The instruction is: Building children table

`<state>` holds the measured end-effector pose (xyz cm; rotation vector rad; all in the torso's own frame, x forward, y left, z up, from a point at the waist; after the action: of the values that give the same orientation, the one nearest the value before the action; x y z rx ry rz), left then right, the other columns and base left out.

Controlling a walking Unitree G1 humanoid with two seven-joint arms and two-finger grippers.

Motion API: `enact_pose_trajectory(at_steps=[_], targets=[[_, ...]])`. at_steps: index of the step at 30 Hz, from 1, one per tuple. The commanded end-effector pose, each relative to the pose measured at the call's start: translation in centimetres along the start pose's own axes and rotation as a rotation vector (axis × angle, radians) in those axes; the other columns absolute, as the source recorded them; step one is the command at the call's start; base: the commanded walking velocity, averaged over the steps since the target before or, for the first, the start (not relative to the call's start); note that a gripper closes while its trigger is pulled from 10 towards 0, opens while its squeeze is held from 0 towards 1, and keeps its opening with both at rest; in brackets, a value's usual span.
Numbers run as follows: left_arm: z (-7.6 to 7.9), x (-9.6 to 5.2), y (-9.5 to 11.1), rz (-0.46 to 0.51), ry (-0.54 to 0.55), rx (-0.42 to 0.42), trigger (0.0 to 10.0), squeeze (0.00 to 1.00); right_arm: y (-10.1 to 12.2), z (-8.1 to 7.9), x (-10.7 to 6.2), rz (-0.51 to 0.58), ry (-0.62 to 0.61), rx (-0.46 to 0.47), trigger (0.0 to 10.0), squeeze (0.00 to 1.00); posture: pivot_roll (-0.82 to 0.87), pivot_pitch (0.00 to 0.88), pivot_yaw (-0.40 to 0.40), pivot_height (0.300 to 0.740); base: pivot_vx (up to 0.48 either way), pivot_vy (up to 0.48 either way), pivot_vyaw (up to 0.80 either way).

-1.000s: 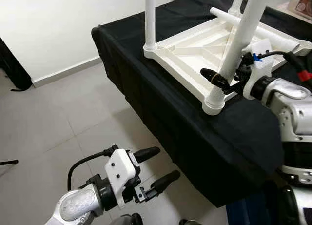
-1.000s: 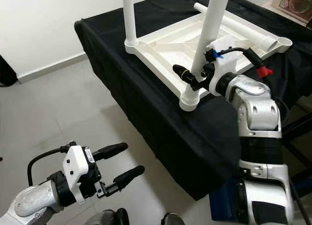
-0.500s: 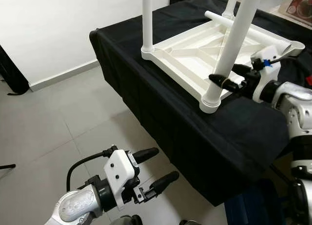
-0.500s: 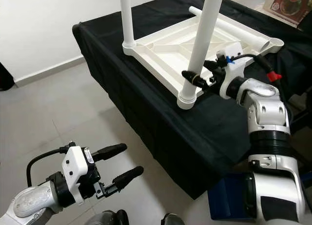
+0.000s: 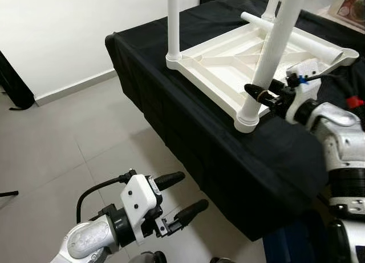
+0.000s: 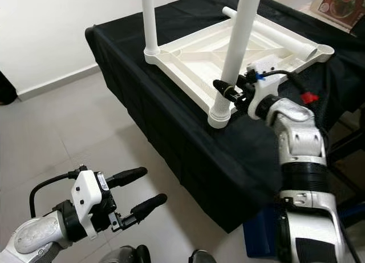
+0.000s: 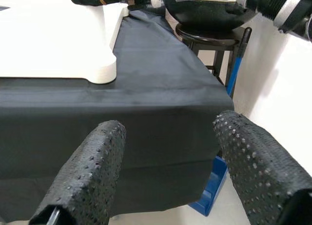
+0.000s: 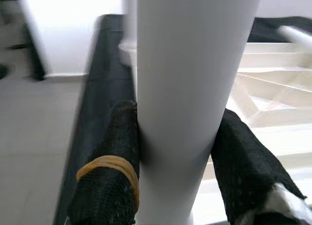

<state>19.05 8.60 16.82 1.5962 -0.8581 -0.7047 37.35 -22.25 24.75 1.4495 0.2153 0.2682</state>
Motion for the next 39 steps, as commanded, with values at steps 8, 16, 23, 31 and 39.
enact_pose_trajectory(at_steps=[8, 16, 23, 31, 39], targets=[[0.2, -0.1, -0.3, -0.020, -0.008, -0.005, 10.0, 0.00, 0.1, -0.8, -1.7, 0.026, -0.536, 0.102, 0.0, 0.00, 0.02, 0.174, -0.012, 0.740, 0.000, 0.000, 0.00], [0.1, -0.2, -0.3, -0.023, -0.006, -0.002, 10.0, 0.00, 0.3, -2.5, -0.9, 0.003, -0.480, 0.158, 1.3, 0.00, 0.02, 0.178, -0.011, 0.740, 0.000, 0.000, 0.00], [0.1, -0.1, -0.4, -0.021, -0.009, -0.003, 10.0, 0.00, 2.5, -3.4, -0.4, 0.112, -0.335, 0.170, 10.0, 0.00, 0.01, 0.176, -0.010, 0.740, 0.000, 0.000, 0.00], [0.1, -0.1, -0.3, -0.020, -0.005, -0.003, 10.0, 0.00, 5.6, -3.1, -0.9, 0.180, -0.052, 0.125, 10.0, 1.00, 0.01, 0.183, -0.012, 0.740, 0.000, 0.000, 0.00], [0.2, -0.1, -0.4, -0.020, -0.004, -0.010, 10.0, 0.00, 6.8, 0.4, -2.0, 0.135, 0.028, 0.004, 10.0, 1.00, 0.01, 0.181, -0.011, 0.740, 0.000, 0.000, 0.00]])
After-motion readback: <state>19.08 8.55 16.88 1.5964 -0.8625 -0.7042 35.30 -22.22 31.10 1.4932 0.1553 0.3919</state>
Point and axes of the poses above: a point about 5 cm out from each wrist's last joint towards the gripper, its own x axis pointing out of the wrist towards the gripper, its own y axis along the axis of the wrist's last joint, z = x × y, the point moved 2 cm from there along x, pointing out of the wrist towards the gripper, and after that the axes turned 5 degrees about x, right-handed, at the moved point
